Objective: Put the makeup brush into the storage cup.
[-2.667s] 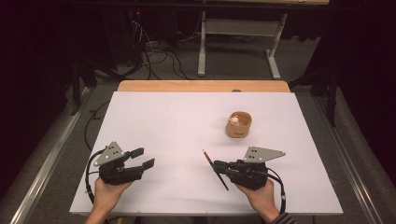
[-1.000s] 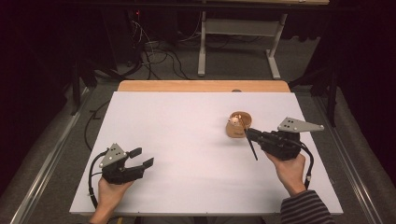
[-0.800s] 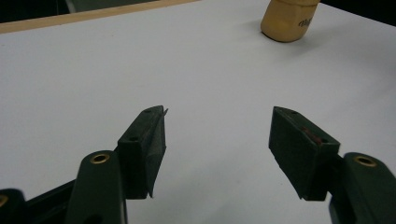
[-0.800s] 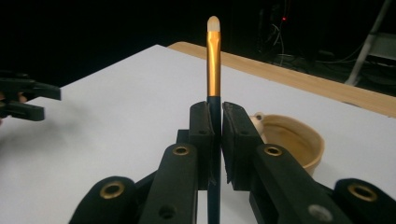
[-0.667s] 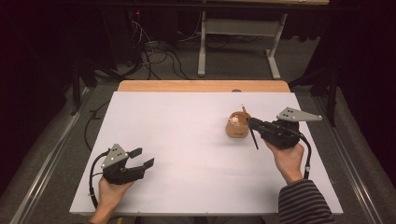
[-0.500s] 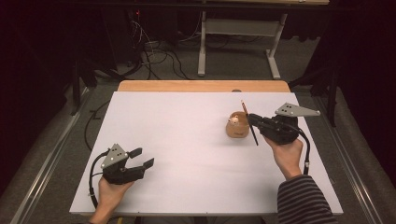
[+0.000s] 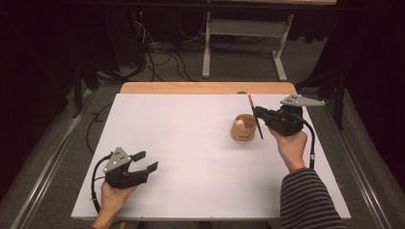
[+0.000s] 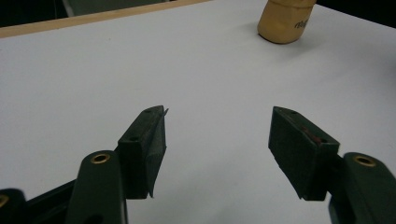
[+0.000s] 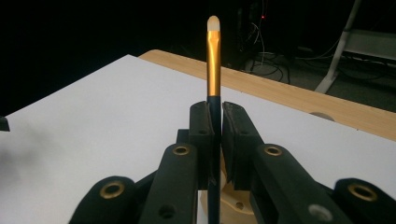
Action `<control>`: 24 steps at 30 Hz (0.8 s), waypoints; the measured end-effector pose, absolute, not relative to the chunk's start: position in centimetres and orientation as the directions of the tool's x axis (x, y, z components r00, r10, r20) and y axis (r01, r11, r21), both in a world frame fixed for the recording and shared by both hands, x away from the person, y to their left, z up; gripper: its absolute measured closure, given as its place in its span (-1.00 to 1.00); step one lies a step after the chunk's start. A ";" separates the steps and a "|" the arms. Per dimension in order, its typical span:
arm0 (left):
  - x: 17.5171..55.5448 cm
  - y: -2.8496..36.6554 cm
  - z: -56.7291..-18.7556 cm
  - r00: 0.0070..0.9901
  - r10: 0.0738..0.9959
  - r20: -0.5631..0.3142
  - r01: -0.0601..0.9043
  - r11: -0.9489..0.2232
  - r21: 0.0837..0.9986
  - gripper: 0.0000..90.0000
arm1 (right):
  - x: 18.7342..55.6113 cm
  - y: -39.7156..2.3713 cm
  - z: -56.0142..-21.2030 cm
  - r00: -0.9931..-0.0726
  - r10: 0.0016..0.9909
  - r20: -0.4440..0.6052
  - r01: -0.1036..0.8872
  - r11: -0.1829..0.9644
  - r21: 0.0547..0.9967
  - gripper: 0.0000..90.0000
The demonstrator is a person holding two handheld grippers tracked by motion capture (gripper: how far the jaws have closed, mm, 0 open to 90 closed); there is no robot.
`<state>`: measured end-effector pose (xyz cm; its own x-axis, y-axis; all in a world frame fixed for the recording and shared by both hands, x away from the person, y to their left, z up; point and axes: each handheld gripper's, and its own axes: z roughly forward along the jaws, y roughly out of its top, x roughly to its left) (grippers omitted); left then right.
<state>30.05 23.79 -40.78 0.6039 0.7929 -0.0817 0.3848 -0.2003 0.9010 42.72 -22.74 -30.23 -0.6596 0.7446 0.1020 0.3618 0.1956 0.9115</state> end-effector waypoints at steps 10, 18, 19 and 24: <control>30.0 23.7 -40.8 0.607 0.791 -0.082 0.383 -0.201 0.902 -0.17 | 44.8 -21.5 -30.4 -0.639 0.764 0.091 0.370 0.201 0.907 0.90; 30.0 23.7 -40.7 0.609 0.789 -0.081 0.383 -0.203 0.901 -0.17 | 46.0 -20.6 -30.5 -0.630 0.774 0.072 0.365 0.213 0.906 0.90; 30.0 23.7 -40.7 0.609 0.789 -0.081 0.382 -0.202 0.902 -0.17 | 46.1 -20.5 -30.5 -0.628 0.775 0.070 0.365 0.214 0.906 0.90; 30.0 23.7 -40.7 0.610 0.788 -0.080 0.382 -0.204 0.901 -0.17 | 46.7 -20.2 -31.0 -0.614 0.786 0.068 0.373 0.214 0.903 0.90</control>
